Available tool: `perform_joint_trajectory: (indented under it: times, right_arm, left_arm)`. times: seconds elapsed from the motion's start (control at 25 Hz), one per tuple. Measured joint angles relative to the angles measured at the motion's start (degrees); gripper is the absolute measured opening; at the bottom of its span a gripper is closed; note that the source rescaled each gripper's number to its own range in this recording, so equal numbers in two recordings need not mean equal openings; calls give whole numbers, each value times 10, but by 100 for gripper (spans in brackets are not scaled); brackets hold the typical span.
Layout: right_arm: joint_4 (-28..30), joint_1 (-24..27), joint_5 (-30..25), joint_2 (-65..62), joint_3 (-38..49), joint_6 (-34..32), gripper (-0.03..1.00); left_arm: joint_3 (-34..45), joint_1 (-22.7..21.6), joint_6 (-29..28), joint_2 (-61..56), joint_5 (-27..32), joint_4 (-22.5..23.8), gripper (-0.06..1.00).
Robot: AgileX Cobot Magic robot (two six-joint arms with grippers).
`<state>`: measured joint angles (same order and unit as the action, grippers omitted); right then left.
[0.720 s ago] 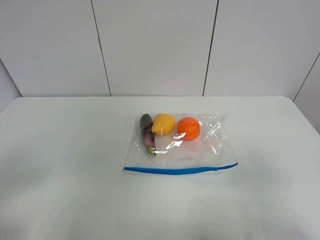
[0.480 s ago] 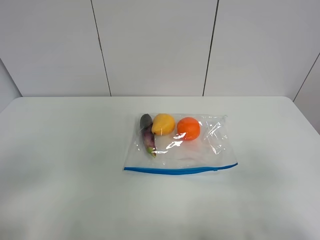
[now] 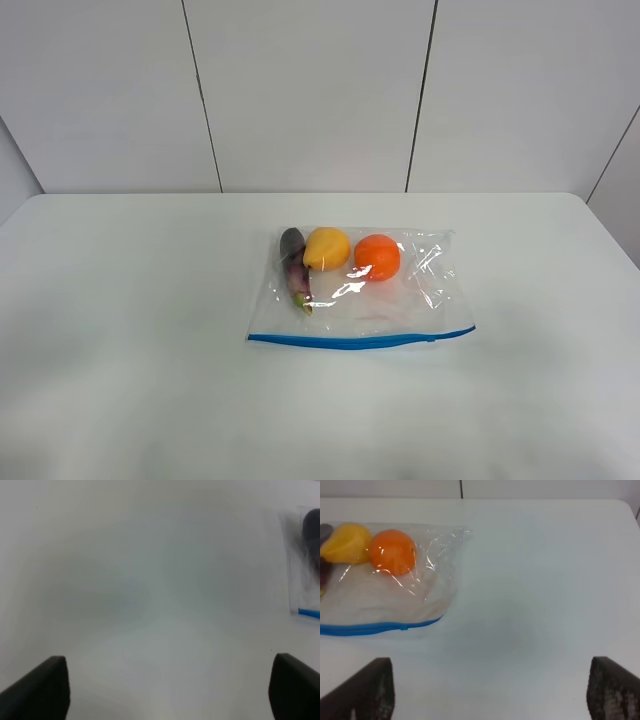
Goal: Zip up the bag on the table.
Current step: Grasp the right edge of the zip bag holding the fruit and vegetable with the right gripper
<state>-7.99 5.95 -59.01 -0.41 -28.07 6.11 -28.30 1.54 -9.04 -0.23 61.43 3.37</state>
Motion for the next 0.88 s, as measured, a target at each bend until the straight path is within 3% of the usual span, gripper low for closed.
perform_joint_trajectory:
  times: [0.88]
  right_arm:
    - [-5, 0, 0, 0, 0, 0, 92]
  left_arm:
    - [0, 0, 0, 0, 0, 0, 89]
